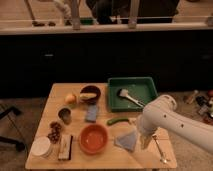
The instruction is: Wipe red bowl with towel
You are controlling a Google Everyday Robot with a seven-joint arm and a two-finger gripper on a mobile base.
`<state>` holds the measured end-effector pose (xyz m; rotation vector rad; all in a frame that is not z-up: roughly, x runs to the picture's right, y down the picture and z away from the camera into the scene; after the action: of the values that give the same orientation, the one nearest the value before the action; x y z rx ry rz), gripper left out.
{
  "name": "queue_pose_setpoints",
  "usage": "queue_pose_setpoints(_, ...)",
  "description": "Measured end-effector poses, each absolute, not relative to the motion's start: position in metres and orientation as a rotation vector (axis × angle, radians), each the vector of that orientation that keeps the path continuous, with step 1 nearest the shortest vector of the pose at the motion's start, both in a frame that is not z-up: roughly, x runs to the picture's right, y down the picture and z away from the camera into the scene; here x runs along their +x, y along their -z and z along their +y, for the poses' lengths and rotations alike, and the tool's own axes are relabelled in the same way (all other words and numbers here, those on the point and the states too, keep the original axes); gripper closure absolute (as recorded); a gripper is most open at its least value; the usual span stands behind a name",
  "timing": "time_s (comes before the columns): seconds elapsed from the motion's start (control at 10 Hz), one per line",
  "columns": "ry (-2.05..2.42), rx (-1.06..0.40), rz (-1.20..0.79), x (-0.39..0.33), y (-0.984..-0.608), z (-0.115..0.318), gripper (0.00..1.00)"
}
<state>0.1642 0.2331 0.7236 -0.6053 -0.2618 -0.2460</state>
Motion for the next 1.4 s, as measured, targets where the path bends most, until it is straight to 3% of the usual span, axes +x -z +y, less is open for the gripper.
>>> queue_pose_setpoints(1.4,0.225,-0.647,-0.289,0.148,-0.740,0.269,0.20)
